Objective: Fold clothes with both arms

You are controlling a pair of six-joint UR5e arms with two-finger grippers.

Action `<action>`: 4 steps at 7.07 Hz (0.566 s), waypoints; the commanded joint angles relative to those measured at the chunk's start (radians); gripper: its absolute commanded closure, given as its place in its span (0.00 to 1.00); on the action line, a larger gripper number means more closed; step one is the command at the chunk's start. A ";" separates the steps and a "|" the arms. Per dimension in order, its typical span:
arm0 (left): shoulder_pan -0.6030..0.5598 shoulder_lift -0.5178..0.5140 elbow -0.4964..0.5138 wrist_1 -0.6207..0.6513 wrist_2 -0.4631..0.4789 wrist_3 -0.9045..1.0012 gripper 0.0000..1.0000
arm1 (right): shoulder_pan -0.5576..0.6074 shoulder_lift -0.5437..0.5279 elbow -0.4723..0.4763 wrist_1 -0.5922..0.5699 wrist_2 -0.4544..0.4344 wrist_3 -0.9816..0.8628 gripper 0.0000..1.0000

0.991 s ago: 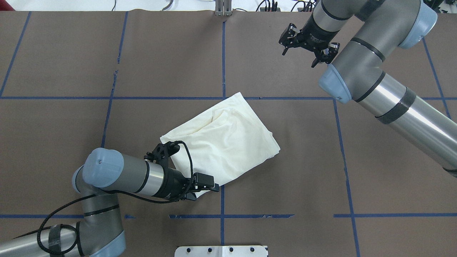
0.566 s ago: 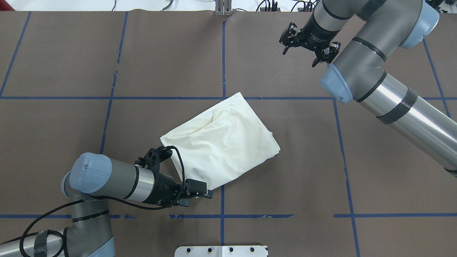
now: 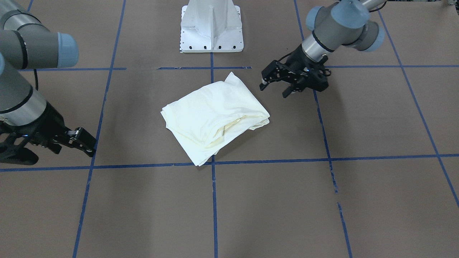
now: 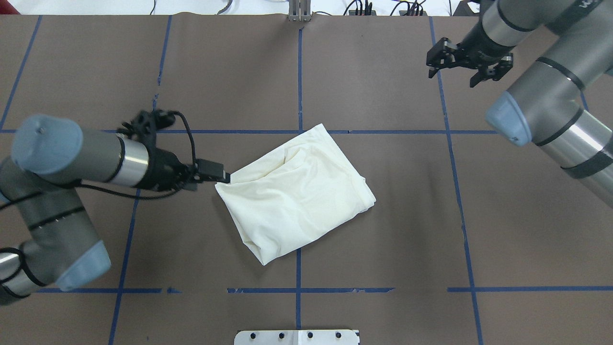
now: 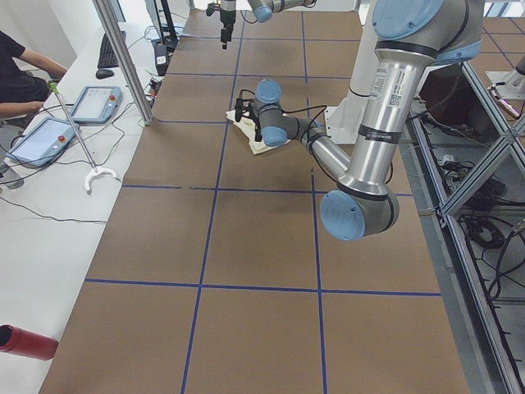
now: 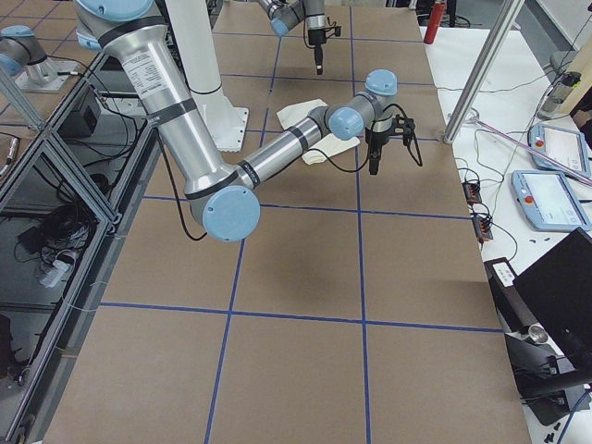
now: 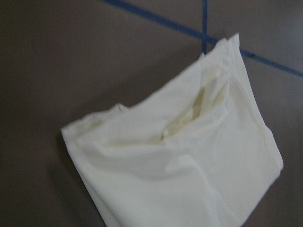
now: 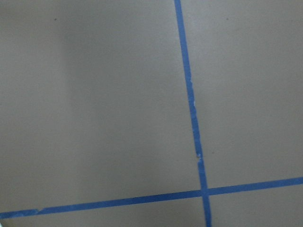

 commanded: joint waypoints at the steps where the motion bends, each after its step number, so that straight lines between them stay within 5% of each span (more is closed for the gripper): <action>1: -0.268 0.011 -0.056 0.326 0.001 0.500 0.00 | 0.113 -0.137 0.006 0.001 0.006 -0.263 0.00; 4: -0.551 0.075 0.131 0.361 -0.063 1.134 0.00 | 0.337 -0.321 -0.014 -0.045 0.144 -0.748 0.00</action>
